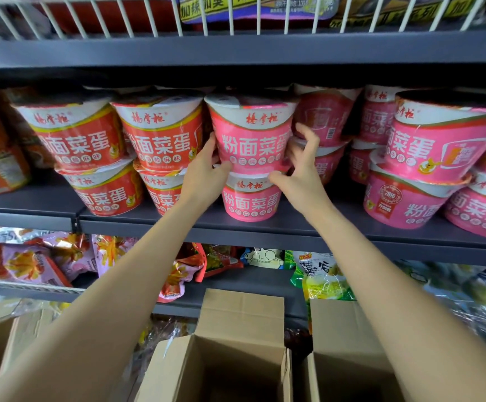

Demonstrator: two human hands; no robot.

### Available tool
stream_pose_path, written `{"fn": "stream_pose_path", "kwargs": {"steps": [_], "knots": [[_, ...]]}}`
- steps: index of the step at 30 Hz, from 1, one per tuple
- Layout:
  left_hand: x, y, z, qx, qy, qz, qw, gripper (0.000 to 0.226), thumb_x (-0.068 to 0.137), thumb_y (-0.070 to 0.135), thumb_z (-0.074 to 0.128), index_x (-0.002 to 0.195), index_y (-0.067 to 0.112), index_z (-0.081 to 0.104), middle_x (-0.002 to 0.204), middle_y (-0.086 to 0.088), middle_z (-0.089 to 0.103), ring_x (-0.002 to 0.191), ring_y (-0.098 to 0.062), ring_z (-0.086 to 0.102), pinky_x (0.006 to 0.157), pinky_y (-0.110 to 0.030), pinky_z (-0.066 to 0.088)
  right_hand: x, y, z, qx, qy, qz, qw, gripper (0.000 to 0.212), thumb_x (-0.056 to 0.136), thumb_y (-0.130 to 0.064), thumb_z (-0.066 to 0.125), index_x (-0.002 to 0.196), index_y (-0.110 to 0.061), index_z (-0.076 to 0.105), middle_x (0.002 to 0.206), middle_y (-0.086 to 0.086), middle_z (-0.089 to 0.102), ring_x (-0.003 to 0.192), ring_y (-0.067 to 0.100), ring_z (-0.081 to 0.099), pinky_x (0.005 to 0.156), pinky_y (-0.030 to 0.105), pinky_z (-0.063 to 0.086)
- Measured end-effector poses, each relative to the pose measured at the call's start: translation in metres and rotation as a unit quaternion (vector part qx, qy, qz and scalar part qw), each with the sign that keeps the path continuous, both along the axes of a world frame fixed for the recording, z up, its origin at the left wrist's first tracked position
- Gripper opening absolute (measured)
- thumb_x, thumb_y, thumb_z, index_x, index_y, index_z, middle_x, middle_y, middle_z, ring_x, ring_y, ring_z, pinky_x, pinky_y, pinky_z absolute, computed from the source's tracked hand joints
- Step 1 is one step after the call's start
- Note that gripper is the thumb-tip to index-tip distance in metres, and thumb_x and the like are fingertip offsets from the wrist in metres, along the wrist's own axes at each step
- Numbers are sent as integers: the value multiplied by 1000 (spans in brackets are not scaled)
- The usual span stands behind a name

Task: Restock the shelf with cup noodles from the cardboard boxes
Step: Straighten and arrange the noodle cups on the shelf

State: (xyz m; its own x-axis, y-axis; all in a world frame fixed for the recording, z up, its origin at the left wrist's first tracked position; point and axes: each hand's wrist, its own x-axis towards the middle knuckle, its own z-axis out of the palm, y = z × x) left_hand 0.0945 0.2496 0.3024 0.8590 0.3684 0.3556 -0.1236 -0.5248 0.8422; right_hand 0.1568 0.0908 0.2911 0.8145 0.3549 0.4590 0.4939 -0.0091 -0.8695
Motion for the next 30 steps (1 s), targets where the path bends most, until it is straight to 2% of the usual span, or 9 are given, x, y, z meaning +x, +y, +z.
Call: {"fn": "stream_pose_path", "kwargs": {"steps": [4, 7, 11, 17, 20, 22, 25, 28, 30], "knots": [[4, -1, 10, 15, 43, 0, 999, 55, 100, 17, 37, 152, 22, 19, 142, 1, 47, 119, -12, 46, 91, -23, 35, -19, 4, -13, -18, -58, -42, 997, 89, 83, -11, 68, 146, -30, 8, 150, -2, 32, 135, 4, 35, 104, 21, 38], [-3, -7, 3, 13, -21, 30, 999, 49, 99, 16, 41, 147, 17, 32, 137, 2, 51, 120, -12, 50, 89, -20, 39, -16, 5, -8, -38, -63, -66, 995, 86, 85, -10, 63, 150, -24, 7, 152, 1, 29, 138, 12, 31, 111, 38, 36], [-12, -11, -8, -39, -76, 14, 996, 51, 98, 10, 44, 147, 18, 33, 142, 6, 46, 125, -8, 47, 100, -22, 41, -11, 9, 2, -68, -49, -57, 995, 87, 83, -5, 61, 150, -19, 7, 148, 3, 32, 135, 15, 35, 109, 41, 39], [-2, -4, -11, -47, -57, -2, 997, 58, 96, 9, 45, 149, 21, 28, 141, 8, 48, 125, -4, 47, 101, -22, 41, -11, 9, -5, -78, -67, -56, 993, 88, 83, -3, 60, 151, -19, 6, 150, 3, 31, 136, 15, 34, 109, 42, 39], [-1, -1, -21, -20, -52, -6, 998, 58, 95, 10, 47, 149, 24, 29, 135, 12, 52, 107, 9, 52, 84, -7, 43, -10, 9, -7, -45, -40, -39, 997, 87, 84, -5, 63, 150, -22, 9, 146, 1, 38, 133, 12, 39, 109, 36, 39], [-1, 0, -25, -9, -57, 4, 998, 60, 93, 9, 48, 149, 25, 30, 135, 12, 53, 111, 6, 51, 82, -3, 42, -11, 10, -7, -37, -28, -37, 998, 87, 84, -5, 64, 150, -23, 10, 142, 0, 42, 129, 11, 43, 104, 28, 42], [-5, -3, -24, -14, -73, -6, 997, 58, 94, 11, 50, 148, 25, 33, 139, 11, 51, 124, -1, 48, 91, -7, 43, -14, 11, -5, -34, -20, -28, 999, 85, 85, -5, 64, 150, -21, 12, 140, 0, 45, 127, 9, 45, 96, 16, 41], [-18, -18, -26, -58, -136, 34, 988, 51, 94, 7, 51, 143, 15, 40, 138, 4, 52, 125, -4, 48, 101, -16, 42, -15, 3, -8, -4, 8, -9, 1000, 80, 86, -4, 62, 150, -18, 16, 147, -1, 38, 131, 6, 38, 108, 26, 35], [-32, -41, -32, -42, -222, 86, 970, 42, 91, -2, 49, 132, 7, 49, 127, -2, 57, 116, -8, 53, 96, -20, 46, -10, -14, -14, -21, -17, -37, 999, 73, 87, -3, 58, 149, -15, 22, 150, -1, 35, 135, 9, 34, 112, 28, 28]]}}
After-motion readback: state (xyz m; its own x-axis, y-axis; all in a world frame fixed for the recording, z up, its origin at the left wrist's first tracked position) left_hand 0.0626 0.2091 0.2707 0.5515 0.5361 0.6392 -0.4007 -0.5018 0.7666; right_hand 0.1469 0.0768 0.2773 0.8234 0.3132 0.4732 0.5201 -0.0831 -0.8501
